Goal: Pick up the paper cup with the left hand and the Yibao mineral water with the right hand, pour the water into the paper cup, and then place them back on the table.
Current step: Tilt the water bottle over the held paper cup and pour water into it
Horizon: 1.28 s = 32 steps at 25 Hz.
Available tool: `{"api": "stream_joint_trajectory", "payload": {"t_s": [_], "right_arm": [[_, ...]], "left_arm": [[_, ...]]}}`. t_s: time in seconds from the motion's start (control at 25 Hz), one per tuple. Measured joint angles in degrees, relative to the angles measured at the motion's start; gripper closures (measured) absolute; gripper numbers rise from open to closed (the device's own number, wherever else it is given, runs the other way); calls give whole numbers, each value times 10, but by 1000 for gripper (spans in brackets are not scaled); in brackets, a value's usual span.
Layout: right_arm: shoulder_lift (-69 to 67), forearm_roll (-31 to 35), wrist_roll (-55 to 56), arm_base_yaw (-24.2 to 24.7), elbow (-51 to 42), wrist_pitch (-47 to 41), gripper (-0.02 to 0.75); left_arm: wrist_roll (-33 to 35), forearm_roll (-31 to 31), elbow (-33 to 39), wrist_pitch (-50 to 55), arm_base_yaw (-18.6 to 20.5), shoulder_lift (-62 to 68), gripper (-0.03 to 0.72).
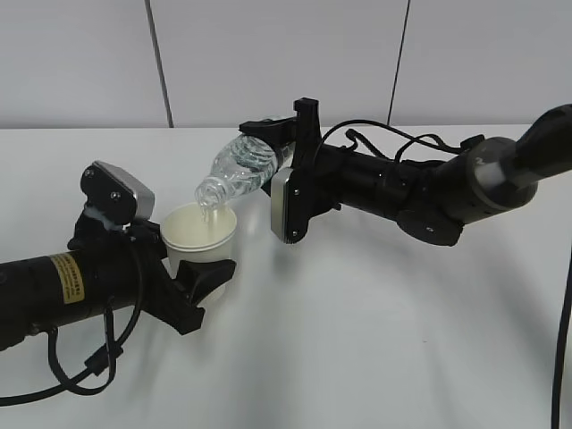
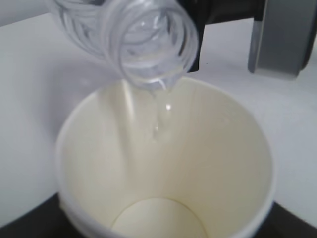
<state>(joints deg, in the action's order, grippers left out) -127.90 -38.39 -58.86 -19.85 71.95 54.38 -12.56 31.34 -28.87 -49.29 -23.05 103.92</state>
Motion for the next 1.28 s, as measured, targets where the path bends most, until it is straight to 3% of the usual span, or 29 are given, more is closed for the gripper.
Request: {"api": "stream_joint_trajectory", "payload": {"t_s": [1.28], "right_arm": [[0,13,-44,0,0,1,269]], "left_arm": [[0,1,0,0,0,0,249]]}}
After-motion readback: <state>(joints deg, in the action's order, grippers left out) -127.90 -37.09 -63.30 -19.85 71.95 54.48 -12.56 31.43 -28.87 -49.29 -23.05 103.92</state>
